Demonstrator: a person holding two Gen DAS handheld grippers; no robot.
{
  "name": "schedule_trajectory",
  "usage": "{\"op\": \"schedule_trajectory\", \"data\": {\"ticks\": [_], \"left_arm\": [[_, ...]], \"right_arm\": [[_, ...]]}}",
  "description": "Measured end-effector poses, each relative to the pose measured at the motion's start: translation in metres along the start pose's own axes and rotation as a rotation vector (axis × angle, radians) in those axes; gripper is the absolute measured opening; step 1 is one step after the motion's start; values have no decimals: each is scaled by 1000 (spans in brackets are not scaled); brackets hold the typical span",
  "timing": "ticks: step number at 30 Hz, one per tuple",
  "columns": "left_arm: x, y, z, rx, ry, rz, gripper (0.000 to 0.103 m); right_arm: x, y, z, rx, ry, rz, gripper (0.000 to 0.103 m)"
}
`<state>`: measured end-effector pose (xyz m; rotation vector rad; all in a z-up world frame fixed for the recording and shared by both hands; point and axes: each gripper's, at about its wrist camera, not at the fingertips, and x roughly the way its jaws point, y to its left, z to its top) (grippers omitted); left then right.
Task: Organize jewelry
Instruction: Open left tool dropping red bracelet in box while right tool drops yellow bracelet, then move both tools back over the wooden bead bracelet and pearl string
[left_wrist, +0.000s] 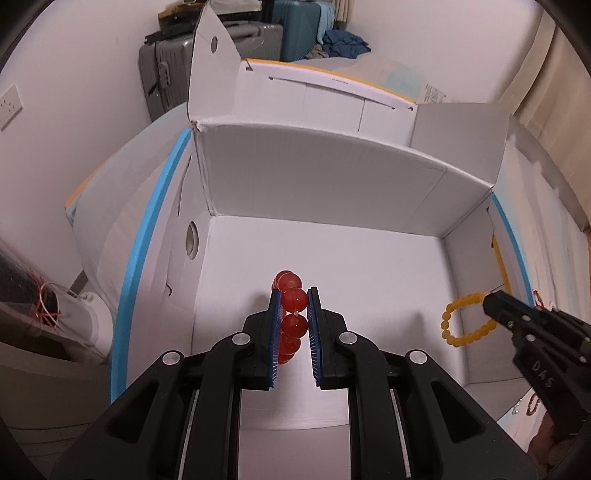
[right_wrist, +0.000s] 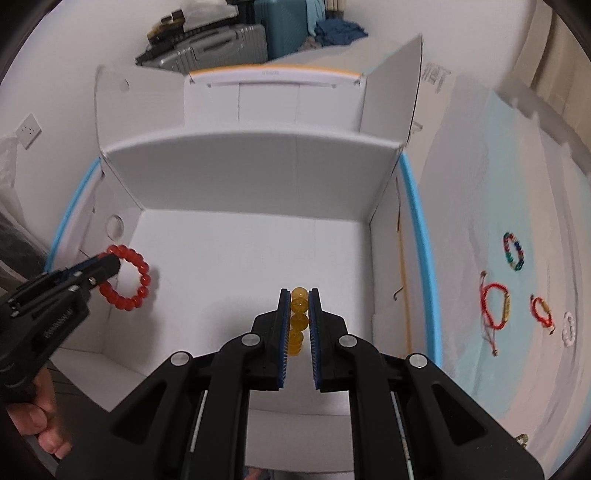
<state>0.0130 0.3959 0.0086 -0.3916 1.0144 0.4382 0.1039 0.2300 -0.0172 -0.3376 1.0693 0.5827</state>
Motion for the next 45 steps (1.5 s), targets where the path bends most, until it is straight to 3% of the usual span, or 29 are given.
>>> {"op": "schedule_trajectory", "data": {"ticks": [15,18,20,27,29,35,40,45], "left_arm": [[24,1,-5,12,68,77,14],[22,4,-4,-5,58,76,14],[20,5,-3,-20,52,79,17],[-5,2,1,-36,-15,80,41],[-14,1,3,-37,-41,87,57],[-38,-11,9,-33,-110,88,80],[-56,-27,8,-10,-150,87,93],[-71,-57,3,52,-188,71,97]], "right_arm": [[43,3,-6,3,93,0,11],[42,3,-6,11,91,11,21],[39,3,-6,9,76,6,36],[12,-3,-4,16,-2,20,70],[1,-5,-4,20,-22,28,76],[-27,-18,-2,44,-76,17,86],[-52,-34,-8,64,-115,-3,90],[-78,-67,-20,107,-158,-40,93]]}}
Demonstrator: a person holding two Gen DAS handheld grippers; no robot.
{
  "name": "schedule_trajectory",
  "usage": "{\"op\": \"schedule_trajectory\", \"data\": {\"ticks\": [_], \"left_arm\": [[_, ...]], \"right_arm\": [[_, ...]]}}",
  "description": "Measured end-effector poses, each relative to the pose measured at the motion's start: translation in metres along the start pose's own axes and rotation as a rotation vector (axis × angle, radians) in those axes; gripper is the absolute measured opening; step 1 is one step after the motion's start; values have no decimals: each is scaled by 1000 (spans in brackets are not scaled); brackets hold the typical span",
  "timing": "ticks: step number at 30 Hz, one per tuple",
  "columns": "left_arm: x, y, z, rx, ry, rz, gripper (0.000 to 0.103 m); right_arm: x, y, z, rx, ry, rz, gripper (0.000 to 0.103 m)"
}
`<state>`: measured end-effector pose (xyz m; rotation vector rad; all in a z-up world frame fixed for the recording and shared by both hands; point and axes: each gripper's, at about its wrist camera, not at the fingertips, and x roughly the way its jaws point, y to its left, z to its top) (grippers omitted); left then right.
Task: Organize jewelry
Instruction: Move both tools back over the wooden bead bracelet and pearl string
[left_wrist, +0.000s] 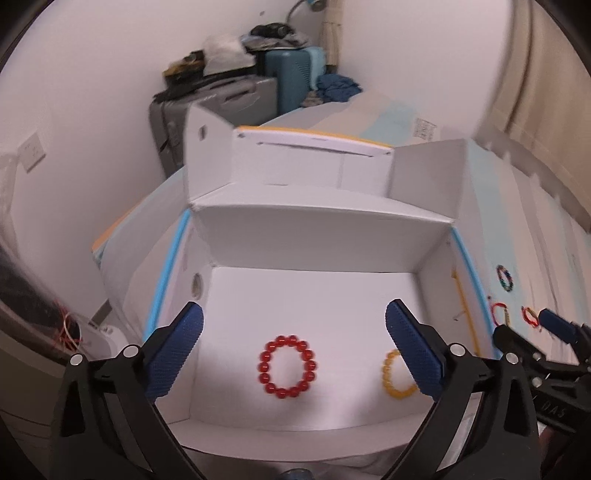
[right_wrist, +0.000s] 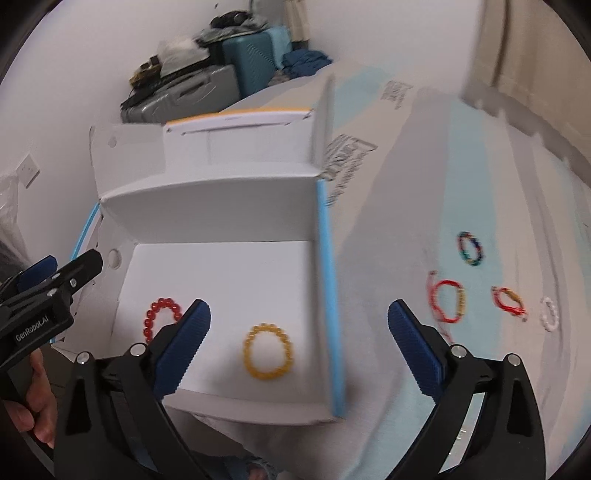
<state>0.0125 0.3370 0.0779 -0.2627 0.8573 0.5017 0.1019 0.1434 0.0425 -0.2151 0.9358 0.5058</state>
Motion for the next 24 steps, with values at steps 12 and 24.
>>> {"op": "schedule_trajectory", "data": {"ticks": [12,24], "left_arm": [[-23,-97,-14,153,-17,-108,97],[-26,-206,-61,335,41,-233,97]], "right_arm": [[-57,-99,-25,120,-48,-101,94],[-95,-193,-79,219,-43,-213,94]]}}
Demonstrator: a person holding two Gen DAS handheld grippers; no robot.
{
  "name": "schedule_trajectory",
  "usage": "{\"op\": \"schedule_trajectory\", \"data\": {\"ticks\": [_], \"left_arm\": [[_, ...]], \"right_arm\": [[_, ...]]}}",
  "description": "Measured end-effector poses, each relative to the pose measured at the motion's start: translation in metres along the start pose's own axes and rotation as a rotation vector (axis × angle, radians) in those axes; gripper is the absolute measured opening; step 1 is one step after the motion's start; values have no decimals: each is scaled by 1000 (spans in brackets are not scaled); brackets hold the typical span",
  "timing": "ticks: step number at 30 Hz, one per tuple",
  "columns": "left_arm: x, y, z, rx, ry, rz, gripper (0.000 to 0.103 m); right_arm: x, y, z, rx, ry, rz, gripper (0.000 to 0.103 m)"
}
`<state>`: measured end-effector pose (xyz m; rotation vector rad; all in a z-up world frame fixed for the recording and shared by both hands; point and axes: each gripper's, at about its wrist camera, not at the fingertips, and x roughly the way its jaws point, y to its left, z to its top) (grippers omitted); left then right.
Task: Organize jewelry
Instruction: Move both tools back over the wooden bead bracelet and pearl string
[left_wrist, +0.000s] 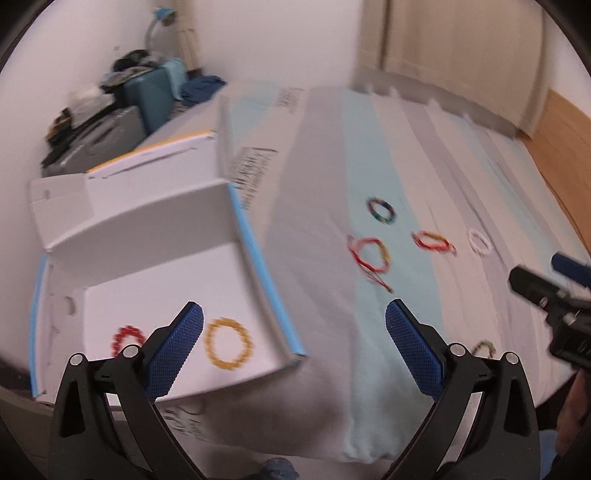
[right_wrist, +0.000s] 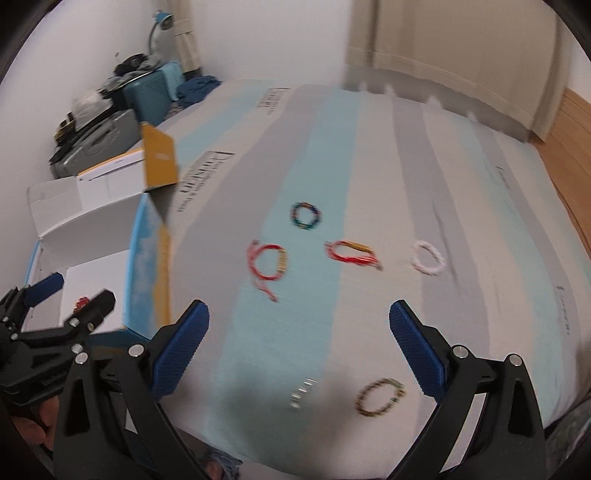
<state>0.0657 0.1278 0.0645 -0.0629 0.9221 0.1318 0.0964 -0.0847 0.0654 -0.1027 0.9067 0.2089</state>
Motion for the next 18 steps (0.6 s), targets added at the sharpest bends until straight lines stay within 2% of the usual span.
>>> {"op": "schedule_trajectory", "data": {"ticks": [7,13,18], "left_arm": [[26,-46,-20,43,72,-88,97],[43,-82,-35,85,110,-123,97],[60,-106,-49,126,135,-136,97]], "right_arm": [[1,-51,-24,68,22,-33,94],[17,-82,-50,123,64,-26,94],[37,-104,-68,169,113,-13,89]]}}
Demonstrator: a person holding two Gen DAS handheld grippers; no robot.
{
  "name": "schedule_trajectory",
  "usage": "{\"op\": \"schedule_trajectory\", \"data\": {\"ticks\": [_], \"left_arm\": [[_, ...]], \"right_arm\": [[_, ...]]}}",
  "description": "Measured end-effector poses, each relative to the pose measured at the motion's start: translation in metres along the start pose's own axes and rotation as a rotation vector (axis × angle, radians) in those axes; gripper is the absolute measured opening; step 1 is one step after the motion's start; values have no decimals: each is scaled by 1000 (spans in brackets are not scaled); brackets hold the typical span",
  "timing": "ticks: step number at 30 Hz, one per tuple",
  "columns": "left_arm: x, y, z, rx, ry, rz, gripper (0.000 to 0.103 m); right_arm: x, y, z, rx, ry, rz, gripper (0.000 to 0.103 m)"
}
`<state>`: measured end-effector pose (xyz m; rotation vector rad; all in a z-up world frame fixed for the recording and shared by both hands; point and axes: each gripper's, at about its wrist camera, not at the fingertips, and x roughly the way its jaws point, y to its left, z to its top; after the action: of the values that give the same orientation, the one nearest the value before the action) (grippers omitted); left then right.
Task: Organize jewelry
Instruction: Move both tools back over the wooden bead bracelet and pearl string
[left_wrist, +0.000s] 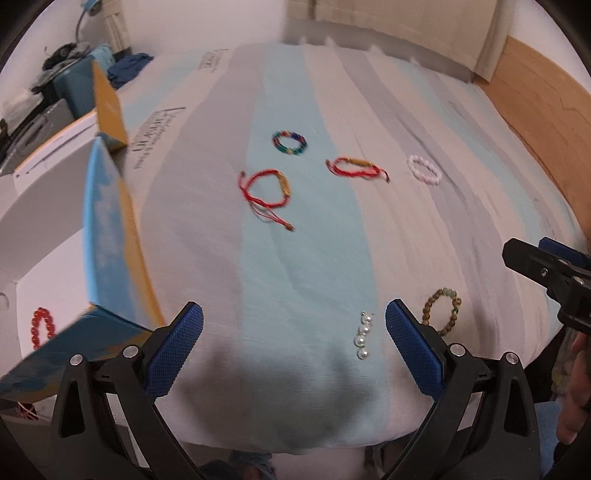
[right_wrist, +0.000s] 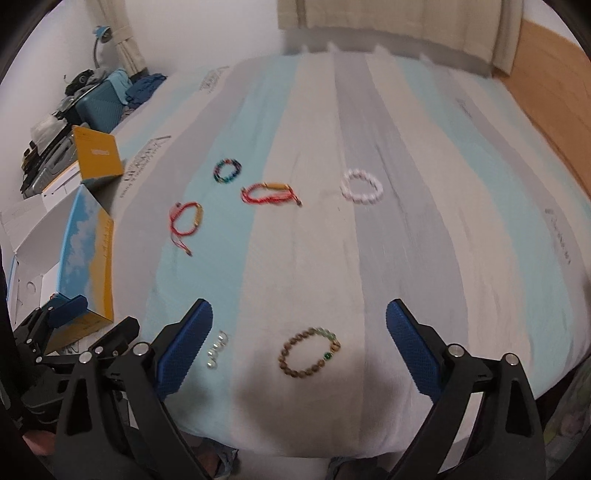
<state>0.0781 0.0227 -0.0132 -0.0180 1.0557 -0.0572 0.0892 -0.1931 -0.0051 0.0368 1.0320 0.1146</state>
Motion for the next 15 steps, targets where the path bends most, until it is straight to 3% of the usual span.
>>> {"op": "schedule_trajectory", "data": {"ticks": [8,15], "left_arm": [[35,-20,-10,27,70,-24,97],[53,-36,-18,50,100,-16,97]], "right_arm": [[32,-24,-9,44,81,29,71],[61,-26,-17,33,160,38,71]]}}
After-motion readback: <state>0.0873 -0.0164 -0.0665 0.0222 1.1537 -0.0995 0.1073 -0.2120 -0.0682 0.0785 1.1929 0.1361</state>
